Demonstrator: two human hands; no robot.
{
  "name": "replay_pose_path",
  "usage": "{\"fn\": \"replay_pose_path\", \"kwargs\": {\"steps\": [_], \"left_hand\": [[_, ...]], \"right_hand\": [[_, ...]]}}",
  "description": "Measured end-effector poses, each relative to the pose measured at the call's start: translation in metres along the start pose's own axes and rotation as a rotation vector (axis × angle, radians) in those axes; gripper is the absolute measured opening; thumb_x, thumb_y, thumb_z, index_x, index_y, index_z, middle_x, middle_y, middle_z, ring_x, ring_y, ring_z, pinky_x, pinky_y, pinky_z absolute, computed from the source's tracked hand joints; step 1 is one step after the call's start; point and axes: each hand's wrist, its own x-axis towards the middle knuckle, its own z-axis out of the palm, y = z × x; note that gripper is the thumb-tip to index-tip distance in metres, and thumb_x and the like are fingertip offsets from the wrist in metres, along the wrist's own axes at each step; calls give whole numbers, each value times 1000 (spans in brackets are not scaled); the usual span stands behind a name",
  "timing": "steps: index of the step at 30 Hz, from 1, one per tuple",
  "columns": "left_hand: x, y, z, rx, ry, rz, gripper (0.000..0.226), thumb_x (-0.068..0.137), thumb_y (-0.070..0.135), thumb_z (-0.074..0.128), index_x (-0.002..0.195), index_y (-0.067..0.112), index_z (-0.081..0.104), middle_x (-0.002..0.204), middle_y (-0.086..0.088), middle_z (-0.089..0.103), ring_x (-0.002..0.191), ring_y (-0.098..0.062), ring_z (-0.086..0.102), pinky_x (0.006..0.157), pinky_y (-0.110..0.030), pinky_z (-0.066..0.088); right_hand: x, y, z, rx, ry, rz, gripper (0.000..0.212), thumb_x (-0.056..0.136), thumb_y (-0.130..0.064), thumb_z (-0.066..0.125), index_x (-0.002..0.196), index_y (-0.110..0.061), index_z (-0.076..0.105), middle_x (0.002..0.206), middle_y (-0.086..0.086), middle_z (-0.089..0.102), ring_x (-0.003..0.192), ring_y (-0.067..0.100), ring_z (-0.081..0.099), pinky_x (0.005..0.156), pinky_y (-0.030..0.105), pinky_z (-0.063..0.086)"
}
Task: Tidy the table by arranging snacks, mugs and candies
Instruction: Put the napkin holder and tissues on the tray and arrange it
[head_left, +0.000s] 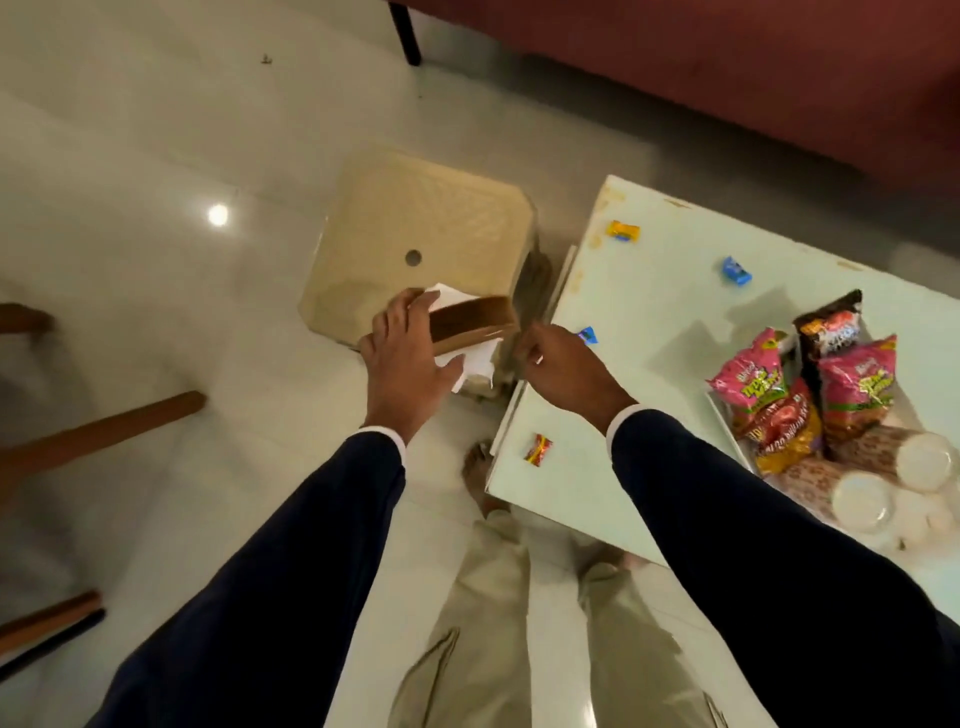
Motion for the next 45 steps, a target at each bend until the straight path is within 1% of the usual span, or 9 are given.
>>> {"fn": "replay_pose_path", "kwargs": {"steps": [5, 10, 15, 20, 27, 31, 35, 40, 45], "left_hand": [[37, -22, 6, 3, -216, -1, 56, 82, 43, 67, 134, 31, 50, 128, 2, 57, 120, -27, 50, 99, -48, 32], [51, -37, 4, -126, -180, -5, 48, 83, 55, 66, 124, 32, 57, 120, 9, 65, 113, -20, 59, 97, -46, 37], [43, -65, -7, -498, -37, -174, 45, 80, 54, 68, 118, 31, 61, 109, 12, 69, 102, -12, 65, 97, -46, 51], [13, -92, -21, -722, 119, -322, 40, 86, 40, 75, 119, 21, 63, 108, 8, 70, 99, -8, 65, 87, -27, 55], [-27, -116, -6, -854, 144, -501, 45, 87, 39, 76, 123, 16, 61, 114, 2, 69, 106, -14, 66, 87, -28, 56], [-43, -122, 4, -870, 117, -494, 40, 87, 33, 76, 121, 16, 61, 113, 3, 70, 108, -14, 65, 84, -23, 53], [-62, -126, 12, -860, 56, -496, 36, 87, 30, 76, 118, 18, 62, 109, 6, 70, 108, -14, 65, 89, -38, 58], [-73, -122, 14, -843, 18, -510, 34, 86, 31, 78, 115, 21, 63, 106, 9, 70, 108, -12, 63, 94, -49, 55], [-73, -107, 12, -790, -30, -441, 32, 87, 28, 77, 115, 22, 62, 107, 7, 69, 104, -2, 61, 89, -32, 51]], "right_hand": [[8, -19, 34, 3, -102, 39, 30, 89, -7, 56, 116, -13, 65, 117, 11, 65, 104, 29, 64, 85, 34, 51], [12, -26, 64, -431, -26, -184, 64, 86, -12, 59, 147, -27, 42, 125, 11, 53, 106, 33, 52, 85, 43, 51], [21, -23, 76, -632, -15, -179, 57, 89, -22, 56, 145, -24, 46, 125, 10, 51, 108, 34, 50, 84, 43, 46], [32, -25, 82, -446, 76, -92, 37, 91, -35, 58, 126, -26, 62, 119, 5, 51, 112, 30, 48, 94, 44, 44], [60, -41, 97, -63, 258, 371, 33, 78, -57, 73, 85, -25, 68, 118, 1, 48, 117, 27, 43, 94, 42, 35], [64, -46, 104, 219, 399, 592, 69, 61, -55, 87, 107, -21, 49, 125, 3, 43, 117, 28, 44, 93, 41, 34], [64, -35, 111, 553, 349, 674, 100, 49, -55, 91, 128, -24, 38, 133, 3, 51, 122, 31, 51, 106, 54, 41], [64, -21, 97, 799, 332, 579, 67, 65, -27, 92, 121, -19, 57, 115, -2, 67, 104, 21, 65, 92, 41, 57], [63, 1, 77, 941, 232, 524, 36, 79, -9, 79, 113, -11, 66, 114, 6, 71, 107, 29, 67, 94, 44, 57]]}}
